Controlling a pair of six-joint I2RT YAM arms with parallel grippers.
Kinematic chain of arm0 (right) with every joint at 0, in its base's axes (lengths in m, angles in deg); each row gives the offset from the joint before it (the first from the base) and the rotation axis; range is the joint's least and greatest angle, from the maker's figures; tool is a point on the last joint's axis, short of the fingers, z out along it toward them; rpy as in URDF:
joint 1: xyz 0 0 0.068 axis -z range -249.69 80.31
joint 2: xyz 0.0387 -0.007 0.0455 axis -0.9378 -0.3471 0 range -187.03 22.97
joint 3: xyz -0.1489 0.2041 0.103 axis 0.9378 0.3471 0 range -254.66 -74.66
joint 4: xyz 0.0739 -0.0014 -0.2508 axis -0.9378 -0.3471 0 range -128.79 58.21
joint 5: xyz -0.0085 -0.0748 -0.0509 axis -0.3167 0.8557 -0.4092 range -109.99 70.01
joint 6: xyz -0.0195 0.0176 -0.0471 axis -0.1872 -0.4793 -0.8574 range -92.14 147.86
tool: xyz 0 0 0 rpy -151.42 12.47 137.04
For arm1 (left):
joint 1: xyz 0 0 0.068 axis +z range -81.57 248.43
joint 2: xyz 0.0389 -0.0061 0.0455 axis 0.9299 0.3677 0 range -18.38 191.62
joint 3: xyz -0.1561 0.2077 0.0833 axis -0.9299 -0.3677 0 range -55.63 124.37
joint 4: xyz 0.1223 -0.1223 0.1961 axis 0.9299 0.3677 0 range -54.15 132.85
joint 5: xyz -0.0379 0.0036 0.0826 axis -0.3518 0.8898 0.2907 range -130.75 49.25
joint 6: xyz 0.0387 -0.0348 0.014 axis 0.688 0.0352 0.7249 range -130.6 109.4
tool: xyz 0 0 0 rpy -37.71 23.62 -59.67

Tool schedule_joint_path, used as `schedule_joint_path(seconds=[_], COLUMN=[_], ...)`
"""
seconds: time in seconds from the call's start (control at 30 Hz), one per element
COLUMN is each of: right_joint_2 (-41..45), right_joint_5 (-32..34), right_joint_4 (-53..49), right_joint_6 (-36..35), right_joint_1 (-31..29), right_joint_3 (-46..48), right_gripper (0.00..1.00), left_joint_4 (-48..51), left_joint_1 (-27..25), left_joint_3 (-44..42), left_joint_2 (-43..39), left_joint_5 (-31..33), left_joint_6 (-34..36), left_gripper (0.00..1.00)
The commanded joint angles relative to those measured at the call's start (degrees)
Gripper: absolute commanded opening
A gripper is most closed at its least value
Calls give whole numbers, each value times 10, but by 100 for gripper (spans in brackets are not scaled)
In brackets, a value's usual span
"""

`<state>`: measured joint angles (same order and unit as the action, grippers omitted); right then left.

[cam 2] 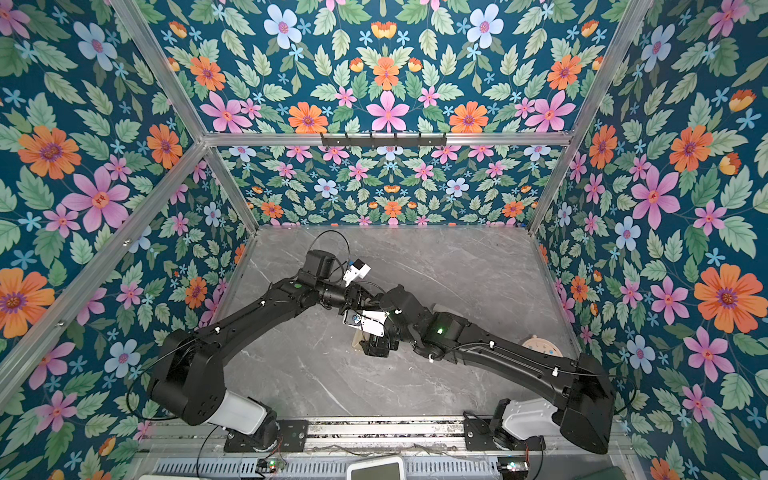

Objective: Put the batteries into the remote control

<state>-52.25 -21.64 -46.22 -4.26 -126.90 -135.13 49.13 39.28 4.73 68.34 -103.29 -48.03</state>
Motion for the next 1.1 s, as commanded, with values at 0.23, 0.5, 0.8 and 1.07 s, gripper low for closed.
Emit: schedule_joint_path(seconds=[0.23,0.5,0.8,1.07], right_joint_2=[9,13,19,25], right_joint_5=[98,107,117,126], right_joint_4=[48,64,76,84], right_joint_6=[-27,-24,-30,-36], right_joint_1=[1,0,-1,0], right_joint_3=[14,17,25,31], right_gripper=[99,99,99,99], left_joint_4=[17,19,31,49], left_joint_1=[-2,-2,-2,-2], left_joint_3=[1,3,6,17], left_joint_2=[4,10,16,24], left_joint_5=[-41,-40,-32,-24], left_joint_6=[-13,-12,-3,11], left_gripper=[0,0,0,0])
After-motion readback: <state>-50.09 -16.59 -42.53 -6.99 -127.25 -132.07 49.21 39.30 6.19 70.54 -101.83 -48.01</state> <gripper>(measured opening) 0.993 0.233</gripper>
